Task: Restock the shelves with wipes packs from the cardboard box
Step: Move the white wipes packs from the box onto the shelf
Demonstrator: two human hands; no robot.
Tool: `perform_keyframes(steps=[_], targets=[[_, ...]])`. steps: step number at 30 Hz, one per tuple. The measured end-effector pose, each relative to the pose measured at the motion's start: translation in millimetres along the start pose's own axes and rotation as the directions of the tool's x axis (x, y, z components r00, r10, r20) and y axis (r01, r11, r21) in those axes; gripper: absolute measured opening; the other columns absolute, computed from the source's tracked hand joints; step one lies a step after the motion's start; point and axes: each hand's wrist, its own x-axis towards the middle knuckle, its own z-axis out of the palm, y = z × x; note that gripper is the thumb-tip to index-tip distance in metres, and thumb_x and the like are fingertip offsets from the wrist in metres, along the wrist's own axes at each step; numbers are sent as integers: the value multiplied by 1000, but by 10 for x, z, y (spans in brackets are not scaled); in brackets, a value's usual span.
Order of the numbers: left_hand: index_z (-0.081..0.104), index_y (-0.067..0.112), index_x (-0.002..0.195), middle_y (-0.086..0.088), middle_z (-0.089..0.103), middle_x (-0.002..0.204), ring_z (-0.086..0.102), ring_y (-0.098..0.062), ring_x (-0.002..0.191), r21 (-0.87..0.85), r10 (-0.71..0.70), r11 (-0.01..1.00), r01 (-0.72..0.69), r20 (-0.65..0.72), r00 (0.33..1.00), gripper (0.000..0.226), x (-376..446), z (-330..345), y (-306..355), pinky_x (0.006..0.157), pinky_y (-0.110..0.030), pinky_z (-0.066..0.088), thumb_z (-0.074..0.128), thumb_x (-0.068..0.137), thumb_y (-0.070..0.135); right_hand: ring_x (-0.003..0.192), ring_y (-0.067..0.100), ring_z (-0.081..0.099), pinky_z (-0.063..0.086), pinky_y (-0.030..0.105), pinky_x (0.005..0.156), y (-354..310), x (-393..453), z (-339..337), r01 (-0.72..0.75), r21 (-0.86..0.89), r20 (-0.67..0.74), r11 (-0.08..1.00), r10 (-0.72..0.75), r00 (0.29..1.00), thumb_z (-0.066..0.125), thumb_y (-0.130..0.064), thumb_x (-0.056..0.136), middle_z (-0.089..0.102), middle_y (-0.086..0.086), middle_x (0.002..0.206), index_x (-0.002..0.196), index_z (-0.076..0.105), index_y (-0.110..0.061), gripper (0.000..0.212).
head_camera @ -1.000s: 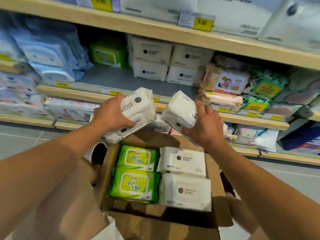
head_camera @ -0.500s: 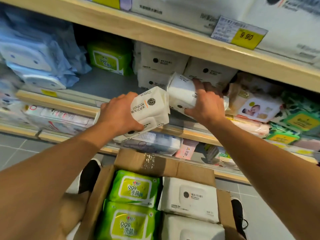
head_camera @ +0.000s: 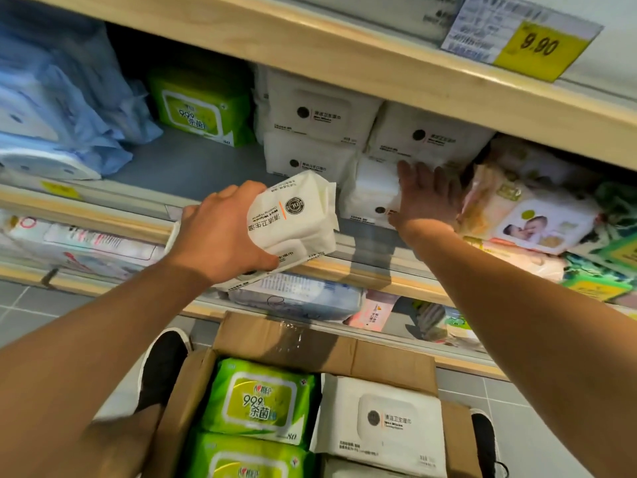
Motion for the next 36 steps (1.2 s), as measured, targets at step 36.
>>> perform_keyframes(steps=[36], targets=[[16,36,149,0,22,157,20,-28,142,453,240,857,-245,69,968,79,868,509,576,115,-58,8,60,84,48,143,33,20,19,46,118,-61,-1168,-281,210,219,-24,953,-210,977,69,-48,79,23,9,156,152,18,-21,93]])
